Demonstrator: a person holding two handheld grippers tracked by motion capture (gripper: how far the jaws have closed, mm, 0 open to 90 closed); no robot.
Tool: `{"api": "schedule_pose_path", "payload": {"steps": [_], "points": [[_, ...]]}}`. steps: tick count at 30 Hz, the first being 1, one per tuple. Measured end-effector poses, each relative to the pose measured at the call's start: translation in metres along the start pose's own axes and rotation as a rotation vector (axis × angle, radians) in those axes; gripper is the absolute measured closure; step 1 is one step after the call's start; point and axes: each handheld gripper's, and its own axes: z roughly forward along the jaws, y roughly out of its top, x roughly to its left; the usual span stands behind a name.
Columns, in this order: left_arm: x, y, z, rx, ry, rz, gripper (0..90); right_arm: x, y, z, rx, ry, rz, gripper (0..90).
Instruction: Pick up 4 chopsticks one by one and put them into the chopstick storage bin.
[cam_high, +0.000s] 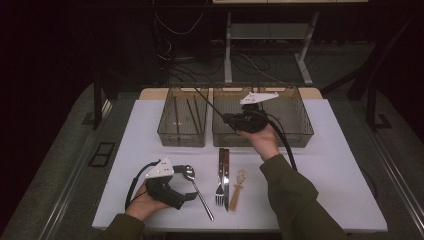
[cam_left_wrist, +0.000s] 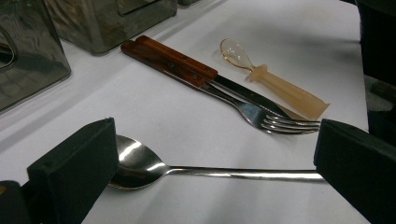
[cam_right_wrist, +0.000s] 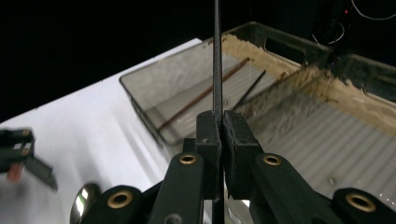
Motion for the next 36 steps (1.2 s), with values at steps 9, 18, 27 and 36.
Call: {"api": "schedule_pose_path", "payload": {"steps": [9,18,27,36], "points": [[0.0,0.0,0.001,-0.005,-0.006,0.006,0.0,0.01,0.026,0.041,0.008,-0.009,0.003,85.5],[0.0,0.0,0.0,-0.002,-0.01,0.011,0.0,0.023,0.038,0.084,0.031,-0.018,0.003,85.6],[0.0,0.001,0.0,-0.004,-0.019,0.01,0.0,0.03,0.034,0.118,0.083,-0.033,0.02,85.6],[0.0,0.001,0.0,-0.003,-0.023,0.012,0.0,0.03,0.019,0.138,0.149,-0.046,0.048,85.5]]}}
